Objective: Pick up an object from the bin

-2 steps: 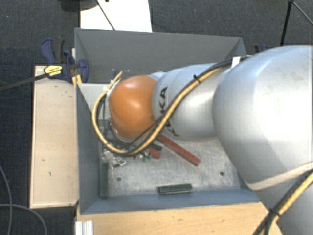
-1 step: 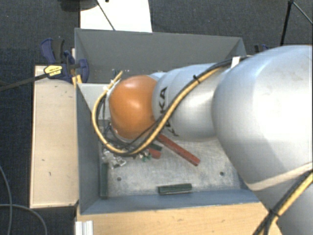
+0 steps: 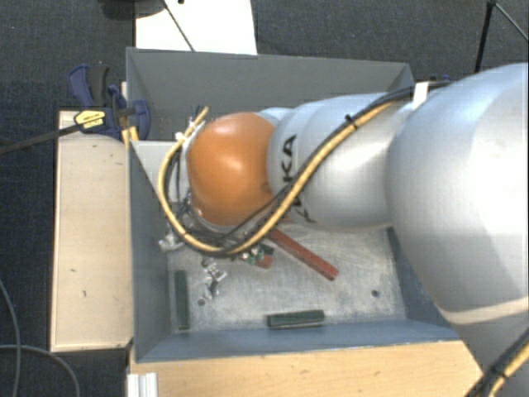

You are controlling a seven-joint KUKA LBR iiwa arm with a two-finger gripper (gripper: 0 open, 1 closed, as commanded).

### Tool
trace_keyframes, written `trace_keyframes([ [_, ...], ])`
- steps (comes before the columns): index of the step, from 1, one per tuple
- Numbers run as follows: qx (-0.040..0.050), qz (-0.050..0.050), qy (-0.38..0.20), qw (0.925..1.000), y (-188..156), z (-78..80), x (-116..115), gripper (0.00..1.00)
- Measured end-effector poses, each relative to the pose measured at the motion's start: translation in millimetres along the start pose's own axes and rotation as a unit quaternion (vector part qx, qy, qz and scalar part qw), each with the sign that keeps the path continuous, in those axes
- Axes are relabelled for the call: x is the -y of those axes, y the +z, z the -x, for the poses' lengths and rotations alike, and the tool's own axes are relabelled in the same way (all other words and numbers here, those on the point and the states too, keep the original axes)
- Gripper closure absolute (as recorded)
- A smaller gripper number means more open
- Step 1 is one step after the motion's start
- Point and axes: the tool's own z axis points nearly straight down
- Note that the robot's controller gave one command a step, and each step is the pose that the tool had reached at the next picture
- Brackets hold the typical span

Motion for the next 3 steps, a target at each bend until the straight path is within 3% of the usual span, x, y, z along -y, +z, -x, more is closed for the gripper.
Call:
trace_keyframes([
  [1, -0.0005, 0.0, 0.001, 1.0, 0, -0.2, 0, 0.0],
  [2, -0.0003, 0.001, -0.204, 0.9789, 41, -33.8, -29, 1.0],
  [3, -0.0005, 0.001, -0.203, 0.9792, 41, -33.8, -29, 1.0],
])
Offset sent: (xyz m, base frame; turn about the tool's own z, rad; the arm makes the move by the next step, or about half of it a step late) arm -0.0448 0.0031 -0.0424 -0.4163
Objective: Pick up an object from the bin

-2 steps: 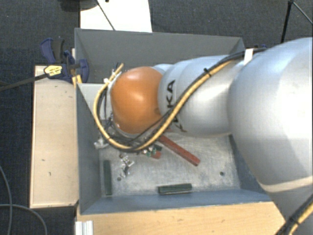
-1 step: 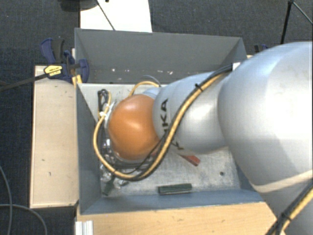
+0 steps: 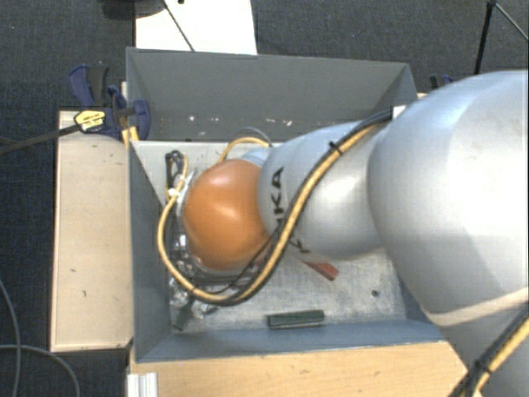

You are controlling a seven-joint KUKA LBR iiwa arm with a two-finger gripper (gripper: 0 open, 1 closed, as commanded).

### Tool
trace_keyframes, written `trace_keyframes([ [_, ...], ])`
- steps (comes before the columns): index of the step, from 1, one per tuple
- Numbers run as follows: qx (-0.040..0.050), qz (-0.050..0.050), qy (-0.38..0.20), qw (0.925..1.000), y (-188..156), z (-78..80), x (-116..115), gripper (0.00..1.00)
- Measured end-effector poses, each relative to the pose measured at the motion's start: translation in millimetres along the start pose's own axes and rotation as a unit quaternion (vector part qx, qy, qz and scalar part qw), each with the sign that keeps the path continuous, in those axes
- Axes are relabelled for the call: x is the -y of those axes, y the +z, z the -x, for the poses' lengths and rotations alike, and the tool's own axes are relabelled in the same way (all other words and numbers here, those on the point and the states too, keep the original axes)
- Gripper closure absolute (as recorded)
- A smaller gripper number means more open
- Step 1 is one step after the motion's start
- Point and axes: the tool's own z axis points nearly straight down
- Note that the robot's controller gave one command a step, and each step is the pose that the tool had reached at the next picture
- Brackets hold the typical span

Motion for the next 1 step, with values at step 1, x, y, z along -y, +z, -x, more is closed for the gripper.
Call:
trace_keyframes([
  [1, -0.0005, 0.0, 0.0, 1.0, -154.4, -12.6, 3.2, 1.0],
])
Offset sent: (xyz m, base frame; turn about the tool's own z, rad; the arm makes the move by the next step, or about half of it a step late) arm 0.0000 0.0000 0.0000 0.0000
